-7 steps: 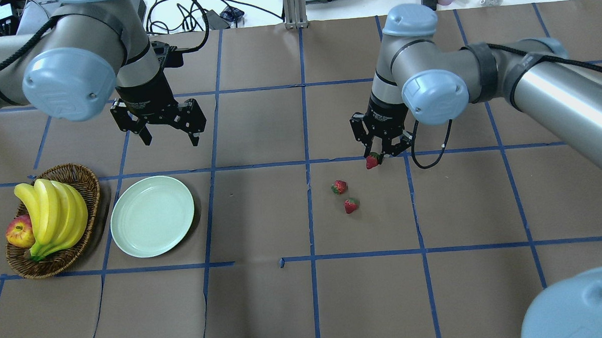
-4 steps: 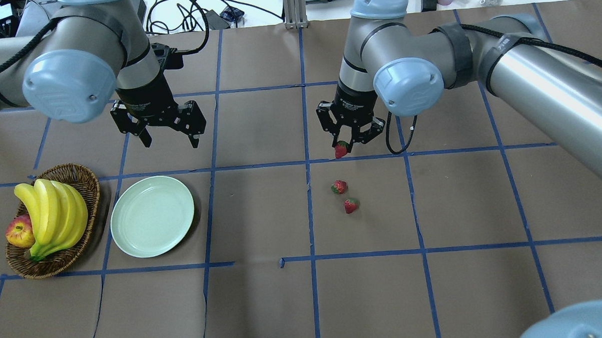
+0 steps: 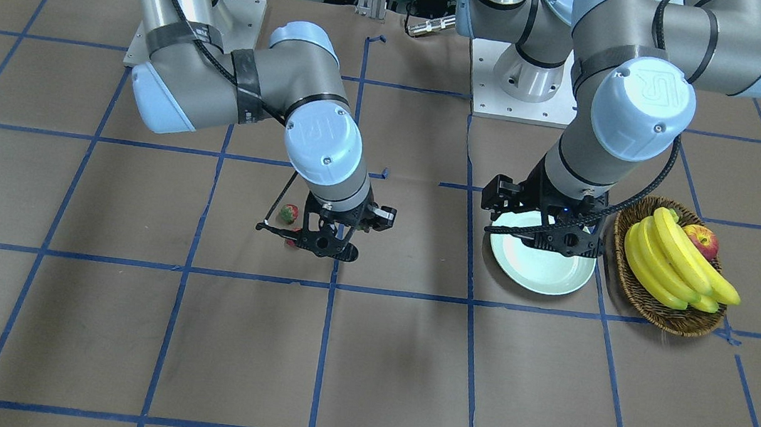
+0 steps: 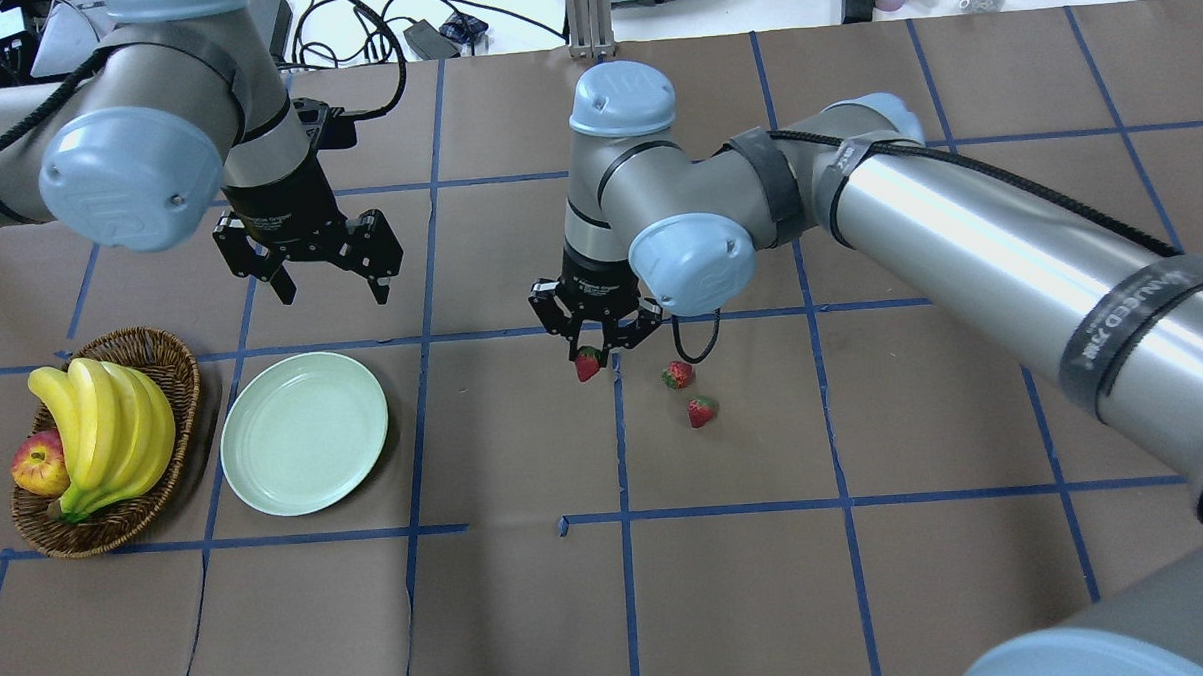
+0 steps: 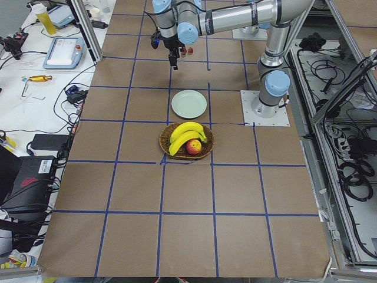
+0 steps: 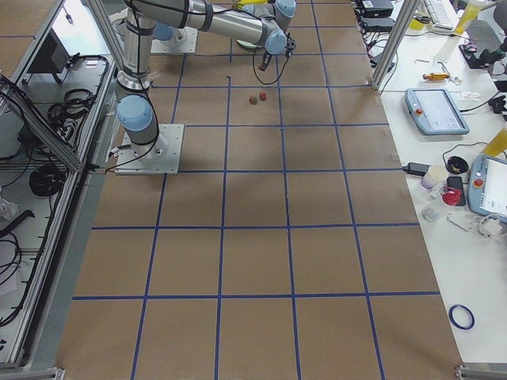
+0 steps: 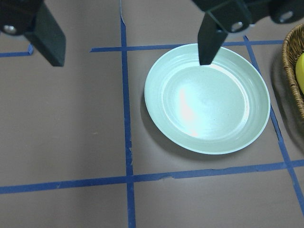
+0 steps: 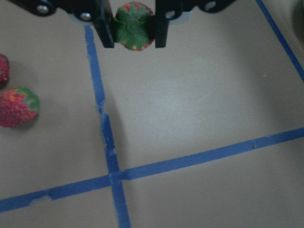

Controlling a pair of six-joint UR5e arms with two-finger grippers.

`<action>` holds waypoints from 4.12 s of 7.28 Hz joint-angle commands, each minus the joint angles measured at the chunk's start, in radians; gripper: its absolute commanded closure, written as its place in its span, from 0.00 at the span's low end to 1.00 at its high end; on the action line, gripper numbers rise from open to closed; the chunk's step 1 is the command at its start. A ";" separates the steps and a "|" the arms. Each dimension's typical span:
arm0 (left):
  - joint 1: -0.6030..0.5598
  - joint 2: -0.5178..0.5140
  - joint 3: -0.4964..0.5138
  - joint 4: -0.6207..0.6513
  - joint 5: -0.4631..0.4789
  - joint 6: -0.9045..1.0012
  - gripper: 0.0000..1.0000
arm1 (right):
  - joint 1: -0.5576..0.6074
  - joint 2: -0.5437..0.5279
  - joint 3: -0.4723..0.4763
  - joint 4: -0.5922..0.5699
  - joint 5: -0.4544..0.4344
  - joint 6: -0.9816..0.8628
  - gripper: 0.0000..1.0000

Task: Collect all strawberries into plate
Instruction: 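Carry the strawberry toward the plate and release it on the table, then move the right gripper back over the remaining two strawberries, then grasp a second strawberry with the right gripper and lift it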

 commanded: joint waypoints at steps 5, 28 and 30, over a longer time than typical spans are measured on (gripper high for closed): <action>0.008 -0.002 -0.001 0.000 -0.001 0.017 0.00 | 0.019 0.071 0.030 -0.049 0.056 -0.050 0.51; -0.013 -0.008 -0.033 0.003 -0.010 0.013 0.00 | -0.151 0.025 0.141 -0.032 -0.094 -0.603 0.29; -0.013 -0.006 -0.035 0.003 -0.011 -0.001 0.00 | -0.153 0.022 0.141 -0.025 -0.094 -0.588 0.96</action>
